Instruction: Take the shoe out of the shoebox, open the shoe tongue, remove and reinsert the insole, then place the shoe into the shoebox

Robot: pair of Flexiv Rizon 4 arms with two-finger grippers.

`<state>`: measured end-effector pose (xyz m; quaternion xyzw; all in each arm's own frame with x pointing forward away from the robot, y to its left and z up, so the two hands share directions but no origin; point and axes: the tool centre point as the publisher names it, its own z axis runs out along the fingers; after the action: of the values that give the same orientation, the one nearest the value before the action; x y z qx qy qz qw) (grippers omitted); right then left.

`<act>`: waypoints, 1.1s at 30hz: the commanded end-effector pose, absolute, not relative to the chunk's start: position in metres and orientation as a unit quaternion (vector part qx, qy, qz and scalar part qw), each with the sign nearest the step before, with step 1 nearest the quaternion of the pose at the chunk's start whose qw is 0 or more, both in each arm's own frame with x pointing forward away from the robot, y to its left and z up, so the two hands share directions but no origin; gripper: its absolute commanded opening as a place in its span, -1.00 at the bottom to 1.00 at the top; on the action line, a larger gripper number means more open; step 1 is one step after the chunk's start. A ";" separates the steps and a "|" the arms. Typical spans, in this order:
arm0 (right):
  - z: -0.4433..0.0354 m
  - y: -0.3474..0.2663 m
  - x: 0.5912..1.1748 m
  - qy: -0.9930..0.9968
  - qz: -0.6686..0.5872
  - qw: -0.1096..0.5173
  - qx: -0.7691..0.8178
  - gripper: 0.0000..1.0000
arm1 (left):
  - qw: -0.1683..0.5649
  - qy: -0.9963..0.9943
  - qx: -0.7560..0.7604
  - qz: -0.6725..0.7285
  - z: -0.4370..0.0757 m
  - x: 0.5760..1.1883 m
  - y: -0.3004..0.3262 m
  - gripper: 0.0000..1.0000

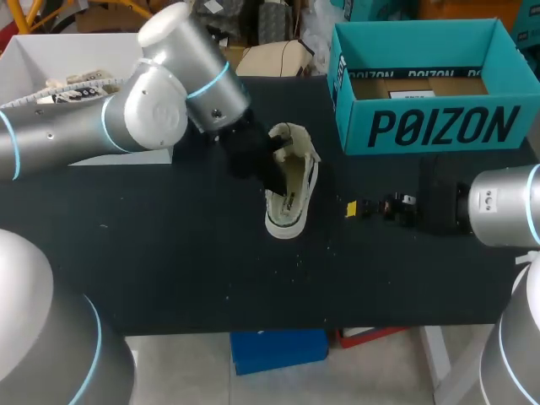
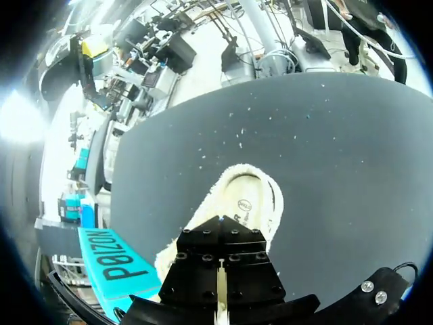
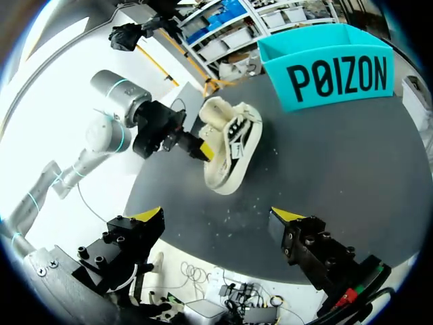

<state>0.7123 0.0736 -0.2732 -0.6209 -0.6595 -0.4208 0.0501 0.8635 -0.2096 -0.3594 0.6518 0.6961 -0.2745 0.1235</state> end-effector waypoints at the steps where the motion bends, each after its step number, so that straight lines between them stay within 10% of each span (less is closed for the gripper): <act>1: -0.273 0.073 0.711 -0.659 -0.421 0.050 -0.621 1.00 | 0.180 0.698 0.619 -0.312 -0.331 0.861 -0.176 -1.00; 13: -0.273 0.073 0.711 -0.659 -0.421 0.050 -0.621 1.00 | 0.293 0.731 0.403 -0.467 -0.297 0.912 -0.142 -1.00; 33: -0.273 0.073 0.711 -0.659 -0.421 0.050 -0.621 1.00 | 0.277 0.801 0.375 -0.375 -0.275 1.016 -0.177 -1.00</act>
<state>0.7123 0.0736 -0.2732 -0.6209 -0.6595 -0.4208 0.0501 0.9971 -0.1619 -0.2740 0.3620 0.7856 -0.3919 0.3133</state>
